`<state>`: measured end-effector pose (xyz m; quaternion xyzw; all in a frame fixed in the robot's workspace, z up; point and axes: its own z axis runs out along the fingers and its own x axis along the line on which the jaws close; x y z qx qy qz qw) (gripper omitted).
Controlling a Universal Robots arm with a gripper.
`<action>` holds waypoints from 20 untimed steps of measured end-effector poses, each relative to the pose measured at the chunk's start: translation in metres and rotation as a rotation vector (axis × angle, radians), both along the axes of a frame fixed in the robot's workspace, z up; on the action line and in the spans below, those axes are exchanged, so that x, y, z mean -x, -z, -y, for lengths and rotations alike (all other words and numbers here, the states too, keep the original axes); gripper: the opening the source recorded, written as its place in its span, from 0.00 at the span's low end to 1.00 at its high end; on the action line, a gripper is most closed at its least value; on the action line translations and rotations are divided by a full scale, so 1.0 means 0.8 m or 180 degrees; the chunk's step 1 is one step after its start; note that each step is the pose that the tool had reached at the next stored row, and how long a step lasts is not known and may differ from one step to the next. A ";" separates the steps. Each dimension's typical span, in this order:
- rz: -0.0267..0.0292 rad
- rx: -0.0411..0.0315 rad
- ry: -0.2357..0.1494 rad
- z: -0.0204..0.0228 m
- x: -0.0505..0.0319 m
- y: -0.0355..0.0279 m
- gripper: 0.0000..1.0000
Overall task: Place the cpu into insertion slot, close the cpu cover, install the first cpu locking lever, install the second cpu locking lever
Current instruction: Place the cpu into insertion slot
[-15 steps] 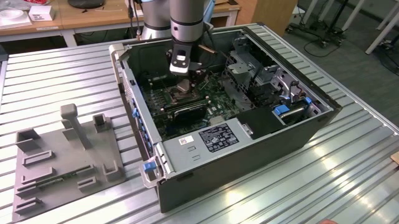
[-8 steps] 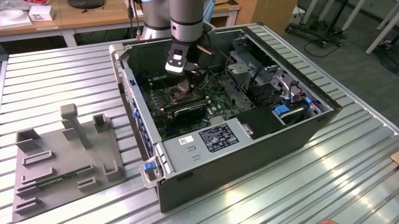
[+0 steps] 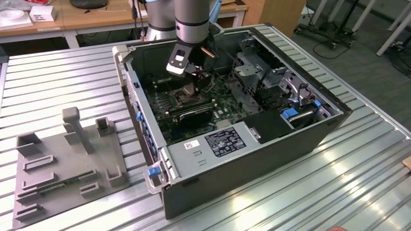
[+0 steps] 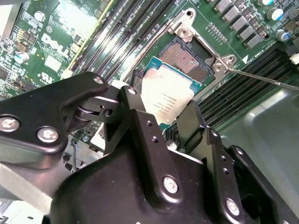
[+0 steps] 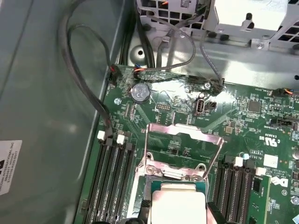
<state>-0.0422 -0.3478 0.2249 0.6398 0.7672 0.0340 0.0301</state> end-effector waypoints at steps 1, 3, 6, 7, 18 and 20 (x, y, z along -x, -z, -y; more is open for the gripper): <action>0.0000 0.0000 0.0001 0.0000 0.000 0.0000 0.54; -0.0004 0.0000 0.0002 -0.0001 0.000 0.0001 0.54; -0.0065 0.0000 0.0002 -0.0001 0.000 0.0003 0.54; -0.0067 0.0000 0.0002 0.0000 0.000 0.0003 0.54; -0.0068 -0.0027 0.0428 -0.0001 0.000 0.0033 0.54; -0.0068 -0.0032 0.0528 0.0000 0.000 0.0043 0.54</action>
